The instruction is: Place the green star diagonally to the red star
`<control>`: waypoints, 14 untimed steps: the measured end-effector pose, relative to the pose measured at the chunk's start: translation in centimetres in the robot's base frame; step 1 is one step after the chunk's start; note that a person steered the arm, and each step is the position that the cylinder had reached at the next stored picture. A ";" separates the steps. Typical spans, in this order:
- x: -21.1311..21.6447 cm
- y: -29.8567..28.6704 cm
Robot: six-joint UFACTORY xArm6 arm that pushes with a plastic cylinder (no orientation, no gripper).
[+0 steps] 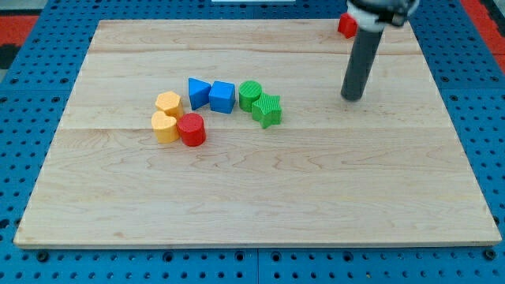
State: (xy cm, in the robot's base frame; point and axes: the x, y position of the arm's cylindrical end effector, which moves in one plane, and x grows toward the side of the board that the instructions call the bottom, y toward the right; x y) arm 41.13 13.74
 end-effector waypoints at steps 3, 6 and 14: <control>2.2 -14.9; -3.9 -6.1; -7.2 -1.9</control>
State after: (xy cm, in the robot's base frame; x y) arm 33.91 11.88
